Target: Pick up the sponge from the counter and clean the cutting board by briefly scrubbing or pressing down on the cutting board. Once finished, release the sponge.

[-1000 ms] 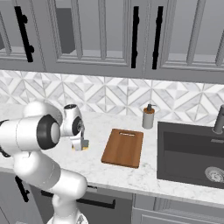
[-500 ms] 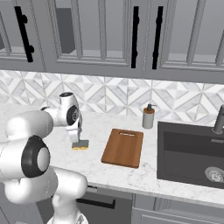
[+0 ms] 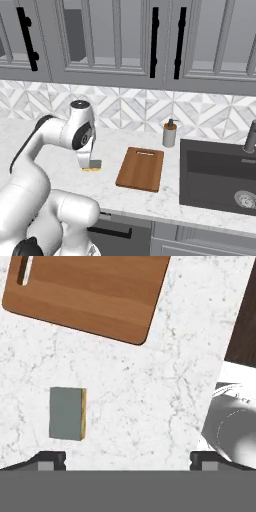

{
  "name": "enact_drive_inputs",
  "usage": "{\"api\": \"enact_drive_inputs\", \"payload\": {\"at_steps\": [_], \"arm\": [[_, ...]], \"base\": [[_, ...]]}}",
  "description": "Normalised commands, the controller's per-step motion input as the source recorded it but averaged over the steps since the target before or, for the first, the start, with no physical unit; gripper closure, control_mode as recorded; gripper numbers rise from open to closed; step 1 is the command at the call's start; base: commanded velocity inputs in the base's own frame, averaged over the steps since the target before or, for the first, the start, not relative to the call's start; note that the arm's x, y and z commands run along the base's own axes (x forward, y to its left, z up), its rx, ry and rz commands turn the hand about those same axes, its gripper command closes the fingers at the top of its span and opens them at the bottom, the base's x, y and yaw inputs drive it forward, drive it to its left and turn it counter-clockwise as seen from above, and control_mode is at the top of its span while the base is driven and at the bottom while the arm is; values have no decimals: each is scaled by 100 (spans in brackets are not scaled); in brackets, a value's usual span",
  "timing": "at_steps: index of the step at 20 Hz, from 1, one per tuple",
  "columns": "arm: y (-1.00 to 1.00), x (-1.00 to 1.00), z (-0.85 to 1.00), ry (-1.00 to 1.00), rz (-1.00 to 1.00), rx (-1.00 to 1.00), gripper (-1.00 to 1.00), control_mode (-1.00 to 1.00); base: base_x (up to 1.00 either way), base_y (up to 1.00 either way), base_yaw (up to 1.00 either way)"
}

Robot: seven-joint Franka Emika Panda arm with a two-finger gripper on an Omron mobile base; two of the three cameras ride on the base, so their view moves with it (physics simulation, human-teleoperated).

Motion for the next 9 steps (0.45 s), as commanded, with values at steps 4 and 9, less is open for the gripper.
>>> {"api": "enact_drive_inputs", "payload": {"at_steps": [4, 9], "arm": [[-17, -82, 100, -2, 11, 42, -100, -100], [0, -86, 100, -19, 25, 44, -100, -100]], "base": [[0, 0, 0], [0, 0, 0]]}}
